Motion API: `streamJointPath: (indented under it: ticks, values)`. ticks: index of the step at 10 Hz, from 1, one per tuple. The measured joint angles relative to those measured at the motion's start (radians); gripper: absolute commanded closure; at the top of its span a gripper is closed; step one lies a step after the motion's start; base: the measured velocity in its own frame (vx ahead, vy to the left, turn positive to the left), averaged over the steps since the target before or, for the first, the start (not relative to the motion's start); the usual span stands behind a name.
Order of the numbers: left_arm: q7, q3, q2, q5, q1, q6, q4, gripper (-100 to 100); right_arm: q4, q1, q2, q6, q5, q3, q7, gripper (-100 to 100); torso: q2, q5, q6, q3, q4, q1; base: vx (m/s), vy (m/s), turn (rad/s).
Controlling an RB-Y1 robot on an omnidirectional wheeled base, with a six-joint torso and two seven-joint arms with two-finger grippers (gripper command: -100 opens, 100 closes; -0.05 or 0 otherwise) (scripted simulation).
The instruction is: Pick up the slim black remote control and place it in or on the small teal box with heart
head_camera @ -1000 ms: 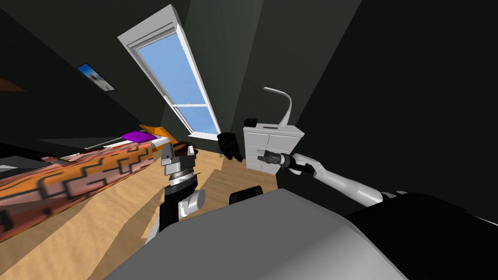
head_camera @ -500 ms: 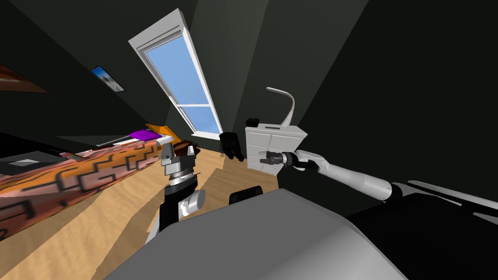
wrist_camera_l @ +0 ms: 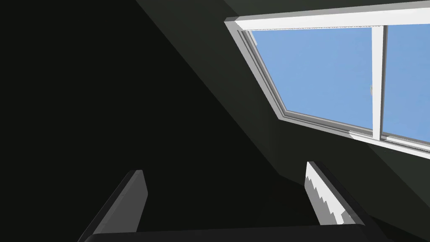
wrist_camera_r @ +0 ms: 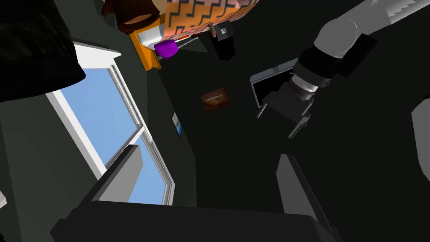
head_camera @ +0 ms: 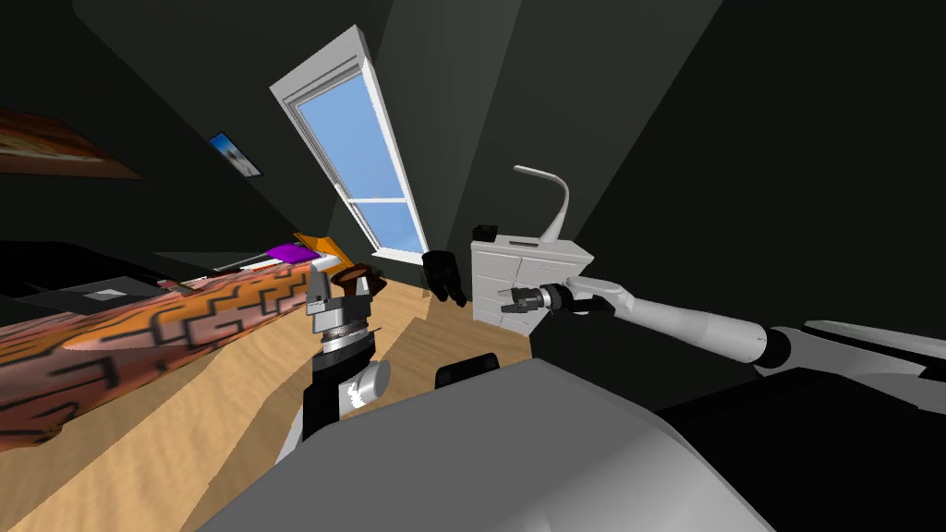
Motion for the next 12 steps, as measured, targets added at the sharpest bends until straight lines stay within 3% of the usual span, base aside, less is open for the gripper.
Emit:
streamJointPath:
  ticks: [7, 11, 12]
  values:
    - [0.000, 0.000, 0.000, 0.000, 0.000, 0.000, 0.000, 0, 0.057, -0.048, -0.202, -0.058, 0.064, 0.019, -0.066, -100, 0.000, 0.000, 0.000, 0.000, 0.000, 0.000, 0.016, 0.002, 0.057]
    - [0.000, 0.000, 0.000, 0.000, 0.000, 0.000, 0.000, 0, 0.082, -0.053, -0.310, -0.086, 0.082, 0.013, -0.092, -100, 0.000, 0.000, 0.000, 0.000, 0.000, -0.001, 0.025, -0.004, 0.089]
    - [0.000, 0.000, 0.000, 0.000, 0.000, 0.000, 0.000, 0, 0.094, -0.073, -0.340, -0.096, 0.101, 0.017, -0.114, -100, -0.001, 0.000, 0.000, -0.001, 0.000, -0.001, 0.036, -0.010, 0.082]
